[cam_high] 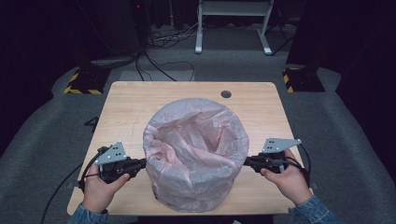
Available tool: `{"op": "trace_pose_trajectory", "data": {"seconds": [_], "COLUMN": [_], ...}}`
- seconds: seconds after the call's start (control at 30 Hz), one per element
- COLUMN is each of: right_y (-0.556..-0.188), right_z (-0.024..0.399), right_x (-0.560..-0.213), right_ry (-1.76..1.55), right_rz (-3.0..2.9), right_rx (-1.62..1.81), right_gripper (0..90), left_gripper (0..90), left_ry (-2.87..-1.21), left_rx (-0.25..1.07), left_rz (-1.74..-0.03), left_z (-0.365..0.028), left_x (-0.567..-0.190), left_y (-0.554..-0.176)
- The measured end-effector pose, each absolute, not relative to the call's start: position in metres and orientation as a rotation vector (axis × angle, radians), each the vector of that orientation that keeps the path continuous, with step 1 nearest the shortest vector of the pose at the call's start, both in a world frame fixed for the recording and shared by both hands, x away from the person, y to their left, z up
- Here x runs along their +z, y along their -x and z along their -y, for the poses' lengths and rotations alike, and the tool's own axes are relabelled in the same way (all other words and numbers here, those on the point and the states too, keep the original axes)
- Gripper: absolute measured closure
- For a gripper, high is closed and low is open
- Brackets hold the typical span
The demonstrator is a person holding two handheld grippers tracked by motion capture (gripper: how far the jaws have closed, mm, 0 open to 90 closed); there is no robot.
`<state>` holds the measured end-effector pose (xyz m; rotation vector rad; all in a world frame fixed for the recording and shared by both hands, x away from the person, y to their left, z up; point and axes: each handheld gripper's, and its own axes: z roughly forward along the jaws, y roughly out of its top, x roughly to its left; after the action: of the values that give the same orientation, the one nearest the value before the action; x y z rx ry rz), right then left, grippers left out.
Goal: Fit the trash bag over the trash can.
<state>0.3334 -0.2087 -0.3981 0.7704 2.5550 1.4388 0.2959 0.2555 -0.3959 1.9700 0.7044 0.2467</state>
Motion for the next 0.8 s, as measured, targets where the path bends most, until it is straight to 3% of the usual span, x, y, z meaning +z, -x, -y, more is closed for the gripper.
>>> {"op": "trace_pose_trajectory", "data": {"seconds": [0.6, 0.63, 0.7, 0.73, 0.8], "right_y": [-0.334, -0.335, -0.334, -0.334, -0.335], "right_z": [0.202, 0.202, 0.204, 0.206, 0.209], "right_x": [-0.446, -0.445, -0.441, -0.439, -0.434], "right_ry": [-0.816, -0.815, -0.819, -0.821, -0.830], "right_rz": [-2.675, -2.670, -2.655, -2.644, -2.631], "right_rx": [1.279, 1.286, 1.311, 1.328, 1.356], "right_gripper": [90.0, 90.0, 90.0, 90.0, 67.3], "left_gripper": [89.0, 85.9, 69.1, 66.3, 52.6], "left_ry": [-1.964, -1.960, -1.930, -1.910, -1.849], "left_rx": [0.201, 0.214, 0.249, 0.246, 0.248], "left_rz": [-0.762, -0.758, -0.769, -0.767, -0.764], "left_z": [-0.255, -0.255, -0.256, -0.258, -0.260], "left_x": [-0.439, -0.439, -0.439, -0.437, -0.435], "left_y": [-0.299, -0.299, -0.298, -0.297, -0.295]}}
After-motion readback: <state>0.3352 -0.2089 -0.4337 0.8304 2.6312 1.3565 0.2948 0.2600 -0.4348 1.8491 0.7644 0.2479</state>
